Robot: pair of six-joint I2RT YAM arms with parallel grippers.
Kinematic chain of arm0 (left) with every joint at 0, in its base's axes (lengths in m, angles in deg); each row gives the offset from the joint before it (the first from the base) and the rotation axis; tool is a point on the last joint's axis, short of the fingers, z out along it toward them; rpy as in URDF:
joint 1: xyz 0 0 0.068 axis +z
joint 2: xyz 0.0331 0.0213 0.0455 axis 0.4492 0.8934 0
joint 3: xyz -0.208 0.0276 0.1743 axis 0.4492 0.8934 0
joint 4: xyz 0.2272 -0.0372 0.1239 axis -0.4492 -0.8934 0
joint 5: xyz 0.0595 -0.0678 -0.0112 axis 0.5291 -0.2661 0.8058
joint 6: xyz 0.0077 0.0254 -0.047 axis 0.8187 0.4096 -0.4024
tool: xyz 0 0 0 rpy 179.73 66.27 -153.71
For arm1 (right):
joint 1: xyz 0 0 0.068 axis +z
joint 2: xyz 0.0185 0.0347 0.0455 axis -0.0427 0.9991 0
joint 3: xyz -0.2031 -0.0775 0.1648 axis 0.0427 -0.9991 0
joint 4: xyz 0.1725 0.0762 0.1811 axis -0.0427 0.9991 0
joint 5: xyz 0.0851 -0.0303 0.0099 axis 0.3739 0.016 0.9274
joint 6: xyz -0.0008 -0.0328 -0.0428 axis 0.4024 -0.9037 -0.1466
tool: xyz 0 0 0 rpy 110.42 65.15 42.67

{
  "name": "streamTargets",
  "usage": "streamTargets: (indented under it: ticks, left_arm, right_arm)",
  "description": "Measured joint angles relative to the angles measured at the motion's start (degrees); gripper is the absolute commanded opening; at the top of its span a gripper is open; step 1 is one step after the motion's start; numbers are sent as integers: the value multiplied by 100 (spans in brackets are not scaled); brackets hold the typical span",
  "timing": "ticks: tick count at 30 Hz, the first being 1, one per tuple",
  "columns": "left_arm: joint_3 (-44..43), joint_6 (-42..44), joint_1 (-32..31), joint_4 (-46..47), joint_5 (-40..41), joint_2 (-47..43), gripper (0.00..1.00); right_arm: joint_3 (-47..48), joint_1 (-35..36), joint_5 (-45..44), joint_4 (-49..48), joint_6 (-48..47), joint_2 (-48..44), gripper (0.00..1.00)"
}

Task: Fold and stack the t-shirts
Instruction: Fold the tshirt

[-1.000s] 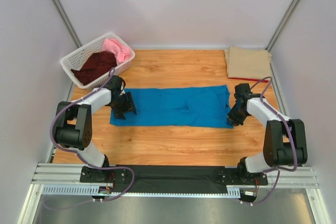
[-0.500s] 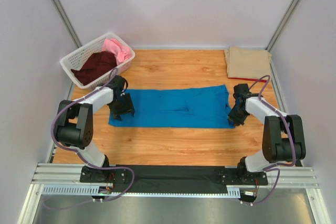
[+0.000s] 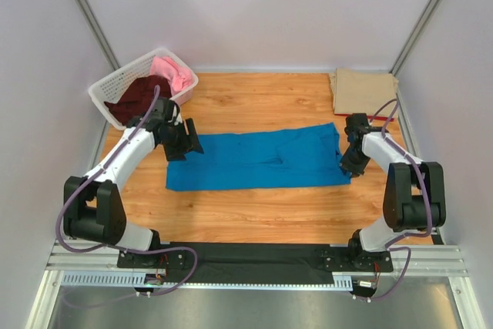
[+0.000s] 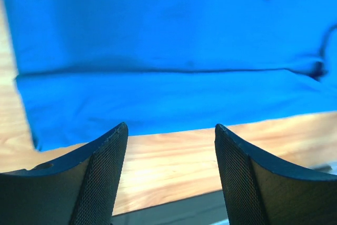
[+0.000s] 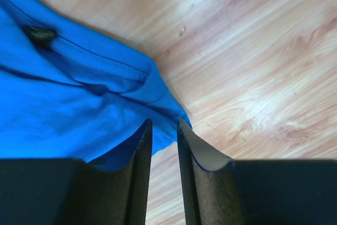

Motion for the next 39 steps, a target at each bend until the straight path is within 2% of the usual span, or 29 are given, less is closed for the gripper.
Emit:
streamTargets:
  ticks: [3, 8, 12, 15, 22, 30, 39]
  left_arm:
    - [-496, 157, -2, 0, -382, 426, 74]
    - [-1386, 328, -2, 68, -505, 1731, 72]
    - [-1646, 321, -2, -4, -396, 2649, 72]
    - [-1615, 205, 0, -131, -278, 2968, 72]
    - [-1547, -118, -17, -520, 590, 2881, 72]
    - [-247, -540, 103, -658, 1368, 1954, 72]
    - [516, -1102, 422, -942, 1947, 1058, 71]
  right_arm:
    - [284, -44, 11, 136, 4, -81, 32]
    - [492, -48, 275, 240, 4, -529, 35]
    - [494, -48, 612, 175, -26, -835, 35]
    - [492, -48, 789, 107, -46, -837, 34]
    - [455, -48, 1060, -103, -85, -748, 36]
    - [356, 188, 1637, -791, -103, -352, 36]
    - [739, 957, 1897, -704, 857, 188, 36]
